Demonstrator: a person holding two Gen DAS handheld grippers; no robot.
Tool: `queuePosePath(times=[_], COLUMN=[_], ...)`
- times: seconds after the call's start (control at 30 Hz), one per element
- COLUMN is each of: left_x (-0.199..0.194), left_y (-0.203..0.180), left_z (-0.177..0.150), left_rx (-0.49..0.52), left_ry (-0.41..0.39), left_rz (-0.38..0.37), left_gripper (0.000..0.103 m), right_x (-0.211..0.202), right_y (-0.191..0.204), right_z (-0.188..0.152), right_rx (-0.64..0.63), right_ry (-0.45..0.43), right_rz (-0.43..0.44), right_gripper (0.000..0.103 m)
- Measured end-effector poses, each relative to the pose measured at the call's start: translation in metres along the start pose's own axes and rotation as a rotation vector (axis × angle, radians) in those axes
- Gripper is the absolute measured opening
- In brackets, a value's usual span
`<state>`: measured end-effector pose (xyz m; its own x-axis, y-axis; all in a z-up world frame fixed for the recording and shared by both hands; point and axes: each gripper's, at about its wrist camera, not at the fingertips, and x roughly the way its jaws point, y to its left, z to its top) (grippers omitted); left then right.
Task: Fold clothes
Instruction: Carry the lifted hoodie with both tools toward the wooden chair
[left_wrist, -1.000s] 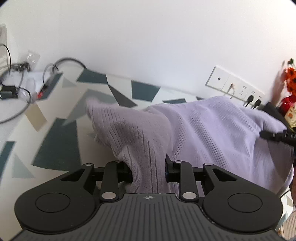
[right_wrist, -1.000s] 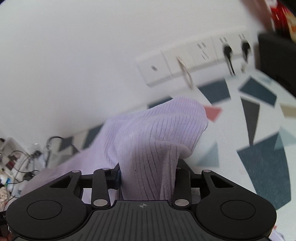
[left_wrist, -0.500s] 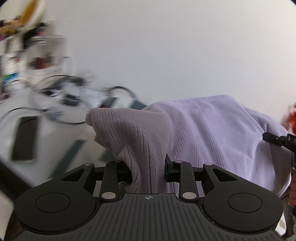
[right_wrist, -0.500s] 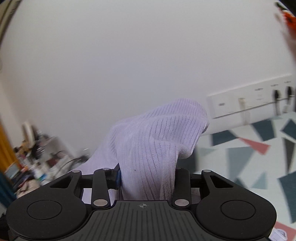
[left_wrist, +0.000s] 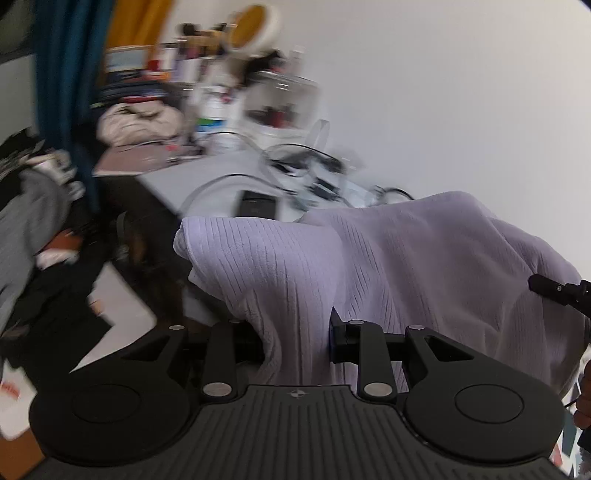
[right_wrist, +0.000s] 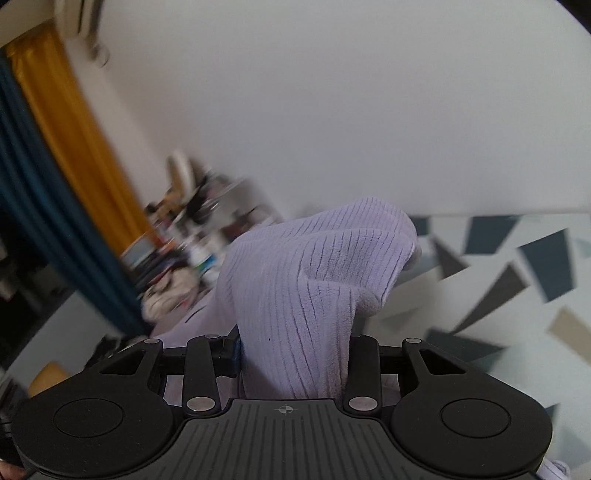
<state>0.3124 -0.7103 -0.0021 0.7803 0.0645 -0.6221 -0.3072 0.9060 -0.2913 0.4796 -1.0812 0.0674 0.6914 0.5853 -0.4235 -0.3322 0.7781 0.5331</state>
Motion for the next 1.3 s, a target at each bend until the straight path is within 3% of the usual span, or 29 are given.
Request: queuePosePath(times=[0.3, 0.47, 0.67, 0.87, 1.07, 1.3], left_x=[-0.060, -0.103, -0.163, -0.220, -0.254, -0.277], left_y=[0.124, 0.220, 0.327, 0.413, 0.470, 0.566], left_z=[-0.008, -0.010, -0.005, -0.015, -0.037, -0.052], left_rx=[-0.198, -0.282, -0.336, -0.451, -0.569, -0.679], left_ry=[-0.146, -0.242, -0.230, -0.255, -0.255, -0.245], left_rz=[0.072, 0.160, 0.328, 0.465, 0.624, 0.720], left_gripper=[0.029, 0.029, 0.029, 0.029, 0.029, 0.029], right_x=[0.050, 0.094, 0.157, 0.207, 0.249, 0.287], right_y=[0.135, 0.244, 0.377, 0.482, 0.586, 0.706], right_z=[0.014, -0.011, -0.074, -0.155, -0.233, -0.334], right_rx=[-0.183, -0.269, -0.342, -0.343, -0.450, -0.576], right_ry=[0.090, 0.111, 0.200, 0.348, 0.488, 0.600], right_rz=[0.160, 0.239, 0.357, 0.439, 0.549, 0.649], right_gripper=[0.035, 0.035, 0.035, 0.035, 0.035, 0.035])
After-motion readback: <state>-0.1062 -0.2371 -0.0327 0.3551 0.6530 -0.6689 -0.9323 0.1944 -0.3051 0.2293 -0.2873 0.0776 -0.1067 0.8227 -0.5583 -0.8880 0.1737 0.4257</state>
